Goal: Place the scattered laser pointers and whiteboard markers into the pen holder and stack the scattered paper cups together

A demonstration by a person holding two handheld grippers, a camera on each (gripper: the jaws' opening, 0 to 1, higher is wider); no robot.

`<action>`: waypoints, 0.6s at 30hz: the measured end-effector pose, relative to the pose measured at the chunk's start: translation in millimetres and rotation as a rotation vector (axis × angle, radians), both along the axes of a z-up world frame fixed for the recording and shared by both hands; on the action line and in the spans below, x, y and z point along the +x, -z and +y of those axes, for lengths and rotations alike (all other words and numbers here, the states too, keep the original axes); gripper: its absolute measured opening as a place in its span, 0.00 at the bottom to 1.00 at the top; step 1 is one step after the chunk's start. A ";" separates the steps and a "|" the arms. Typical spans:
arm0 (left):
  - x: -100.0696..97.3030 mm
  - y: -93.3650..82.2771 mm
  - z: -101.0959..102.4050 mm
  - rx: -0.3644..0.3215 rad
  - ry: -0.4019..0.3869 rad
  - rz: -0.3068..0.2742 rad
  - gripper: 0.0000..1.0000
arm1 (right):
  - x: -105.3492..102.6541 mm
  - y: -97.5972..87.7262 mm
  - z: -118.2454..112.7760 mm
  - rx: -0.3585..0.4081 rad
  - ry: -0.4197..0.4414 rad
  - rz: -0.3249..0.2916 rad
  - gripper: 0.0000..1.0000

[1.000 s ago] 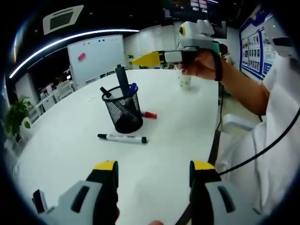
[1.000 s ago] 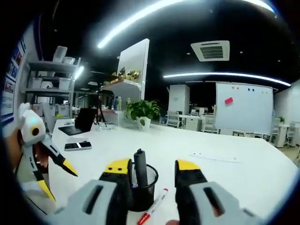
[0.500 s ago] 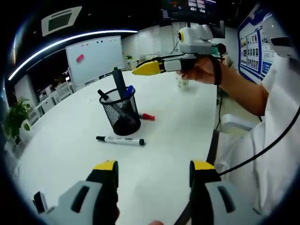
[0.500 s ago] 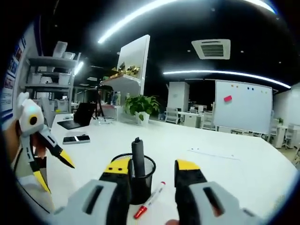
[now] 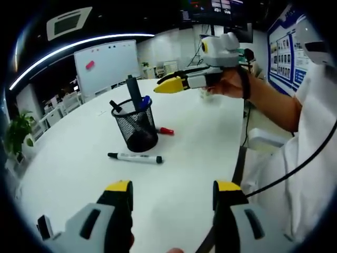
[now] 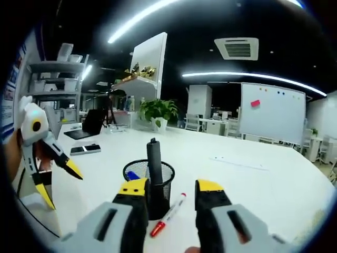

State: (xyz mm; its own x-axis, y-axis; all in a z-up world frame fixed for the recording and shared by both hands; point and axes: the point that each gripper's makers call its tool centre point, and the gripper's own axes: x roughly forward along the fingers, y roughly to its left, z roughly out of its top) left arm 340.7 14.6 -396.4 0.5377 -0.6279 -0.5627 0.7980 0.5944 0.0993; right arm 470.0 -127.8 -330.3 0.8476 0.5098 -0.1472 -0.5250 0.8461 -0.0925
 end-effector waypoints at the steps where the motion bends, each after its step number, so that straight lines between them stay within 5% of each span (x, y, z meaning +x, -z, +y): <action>1: 0.0 -0.1 0.0 0.000 0.000 0.000 0.62 | -0.2 3.0 0.0 -0.005 0.000 0.008 0.34; 18: -0.6 -1.8 1.1 0.005 0.001 -0.003 0.62 | 0.9 31.5 -5.2 -0.060 0.002 0.078 0.33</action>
